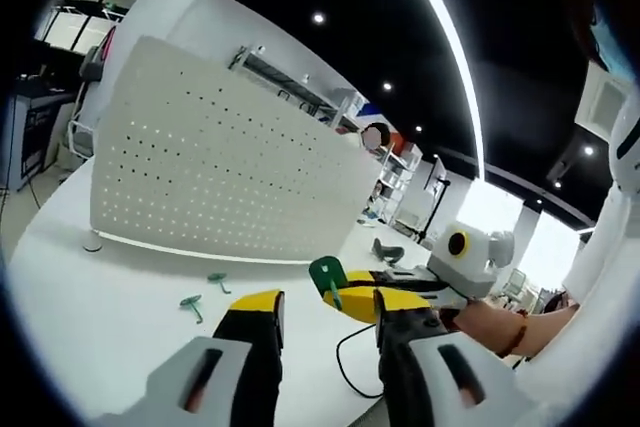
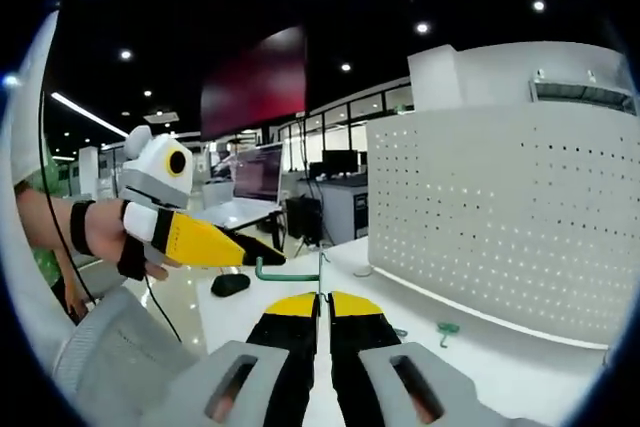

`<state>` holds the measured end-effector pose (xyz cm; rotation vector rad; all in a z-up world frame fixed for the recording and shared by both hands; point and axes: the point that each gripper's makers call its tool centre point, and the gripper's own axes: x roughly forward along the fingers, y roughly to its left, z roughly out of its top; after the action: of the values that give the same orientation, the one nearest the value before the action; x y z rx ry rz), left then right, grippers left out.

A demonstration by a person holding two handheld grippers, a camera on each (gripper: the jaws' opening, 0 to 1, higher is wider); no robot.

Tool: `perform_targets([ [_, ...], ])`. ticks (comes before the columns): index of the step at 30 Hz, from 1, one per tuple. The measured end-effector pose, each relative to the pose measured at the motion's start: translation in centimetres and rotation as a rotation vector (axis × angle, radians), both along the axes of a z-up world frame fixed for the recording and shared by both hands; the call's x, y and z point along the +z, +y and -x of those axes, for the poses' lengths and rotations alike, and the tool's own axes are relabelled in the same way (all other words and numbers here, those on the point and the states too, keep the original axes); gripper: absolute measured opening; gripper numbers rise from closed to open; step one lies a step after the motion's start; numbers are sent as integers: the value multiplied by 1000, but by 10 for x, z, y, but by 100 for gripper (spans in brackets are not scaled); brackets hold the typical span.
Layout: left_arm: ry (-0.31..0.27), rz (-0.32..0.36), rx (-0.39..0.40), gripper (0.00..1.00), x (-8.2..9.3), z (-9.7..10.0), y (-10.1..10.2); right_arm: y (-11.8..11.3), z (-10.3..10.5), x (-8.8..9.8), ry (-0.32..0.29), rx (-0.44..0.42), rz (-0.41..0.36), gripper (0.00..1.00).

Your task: Insert the hook assembly into the mounting plate slot until the hook locks in place.

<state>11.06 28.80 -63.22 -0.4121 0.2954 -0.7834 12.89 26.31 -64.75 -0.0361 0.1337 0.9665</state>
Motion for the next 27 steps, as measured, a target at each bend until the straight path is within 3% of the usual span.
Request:
perform_targets([
  [7,1,82,-5,17,8,-1,-9,0,0,7,-10,-2,-20,2],
  [15,11,125,13,8,10,-4,-11,4,4,11,-17,0,-51,2],
  [27,10,170,36,6,12,-8,-10,4,0,16,-19,-53,-95,2],
])
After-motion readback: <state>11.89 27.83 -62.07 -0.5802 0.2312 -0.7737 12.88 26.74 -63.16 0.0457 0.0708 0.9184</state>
